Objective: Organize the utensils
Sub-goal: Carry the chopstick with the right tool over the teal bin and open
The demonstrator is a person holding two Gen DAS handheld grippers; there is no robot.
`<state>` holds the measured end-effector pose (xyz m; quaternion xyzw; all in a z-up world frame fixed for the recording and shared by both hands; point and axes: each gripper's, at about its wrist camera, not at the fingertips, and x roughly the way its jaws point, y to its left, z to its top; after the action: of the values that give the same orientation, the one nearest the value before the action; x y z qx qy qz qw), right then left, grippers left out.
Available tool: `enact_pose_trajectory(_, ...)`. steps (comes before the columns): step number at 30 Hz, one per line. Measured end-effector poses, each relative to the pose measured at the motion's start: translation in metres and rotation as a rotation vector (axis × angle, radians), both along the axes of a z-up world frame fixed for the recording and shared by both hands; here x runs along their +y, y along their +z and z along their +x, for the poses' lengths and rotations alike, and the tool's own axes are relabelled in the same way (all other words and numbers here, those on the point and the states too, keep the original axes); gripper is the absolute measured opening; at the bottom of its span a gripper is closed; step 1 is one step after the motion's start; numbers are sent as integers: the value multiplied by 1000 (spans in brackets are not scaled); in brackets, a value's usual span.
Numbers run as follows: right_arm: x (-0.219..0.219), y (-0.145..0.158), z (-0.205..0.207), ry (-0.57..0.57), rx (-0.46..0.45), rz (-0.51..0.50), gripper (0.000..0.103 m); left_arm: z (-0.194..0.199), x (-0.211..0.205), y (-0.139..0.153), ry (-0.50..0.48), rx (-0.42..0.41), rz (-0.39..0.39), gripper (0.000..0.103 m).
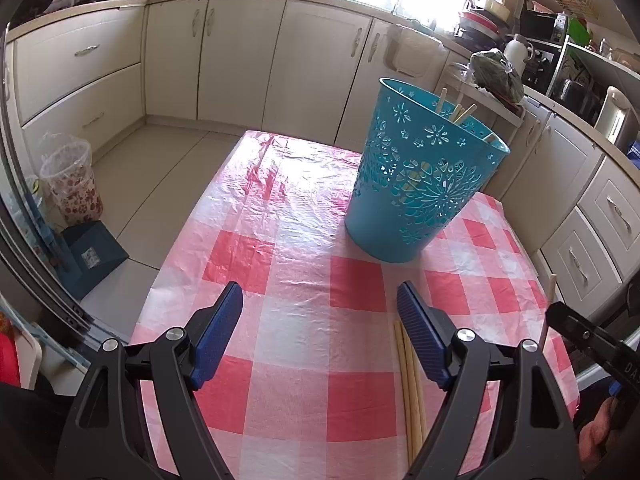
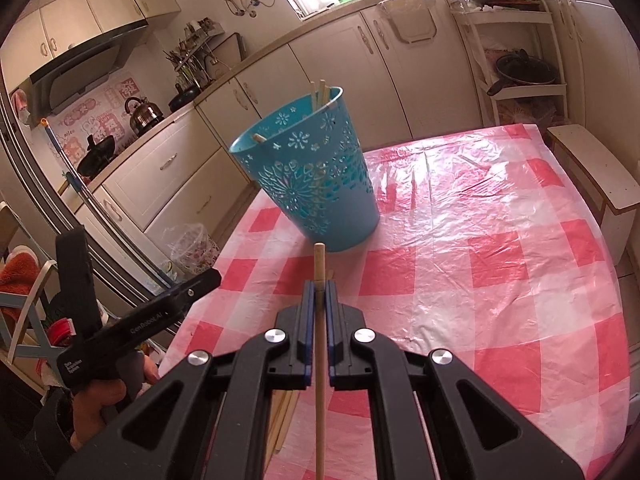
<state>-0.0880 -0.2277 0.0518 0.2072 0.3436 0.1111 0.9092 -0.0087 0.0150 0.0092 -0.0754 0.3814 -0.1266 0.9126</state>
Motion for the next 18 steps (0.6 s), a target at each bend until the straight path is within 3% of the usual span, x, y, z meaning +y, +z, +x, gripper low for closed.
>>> enact_pose_trajectory(18, -2, 37, -5, 14, -114, 35, 6, 4, -1, -5, 4, 20, -3, 75)
